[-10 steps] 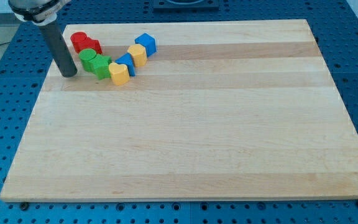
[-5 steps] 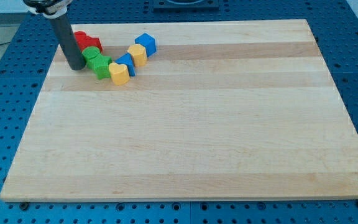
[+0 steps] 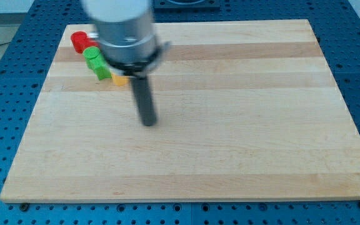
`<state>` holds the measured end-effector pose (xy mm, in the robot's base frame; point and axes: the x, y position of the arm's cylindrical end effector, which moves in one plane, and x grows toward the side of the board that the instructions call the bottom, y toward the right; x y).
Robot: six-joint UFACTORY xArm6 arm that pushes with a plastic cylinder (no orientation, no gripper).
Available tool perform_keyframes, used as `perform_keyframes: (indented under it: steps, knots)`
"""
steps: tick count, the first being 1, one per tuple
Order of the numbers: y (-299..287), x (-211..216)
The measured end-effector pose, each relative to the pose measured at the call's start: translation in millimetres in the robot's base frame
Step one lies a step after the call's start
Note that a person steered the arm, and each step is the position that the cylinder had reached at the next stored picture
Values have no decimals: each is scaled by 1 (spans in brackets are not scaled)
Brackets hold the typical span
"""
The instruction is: Push the yellow heart right to the green star
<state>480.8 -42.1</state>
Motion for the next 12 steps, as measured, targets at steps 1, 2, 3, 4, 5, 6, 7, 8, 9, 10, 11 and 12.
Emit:
perform_keyframes:
  steps: [1,2,3,4,5,6,7,8,9,10,11,12]
  knots:
    - [55,-32]
    - [66,-53]
    - [70,-53]
    - [71,-62]
    - [71,-70]
    - [71,-78]
    - [71,-89]
    - [68,-94]
    - [50,-67]
    - [-18,-64]
    - [-95,-67]
    - [-126,-67]
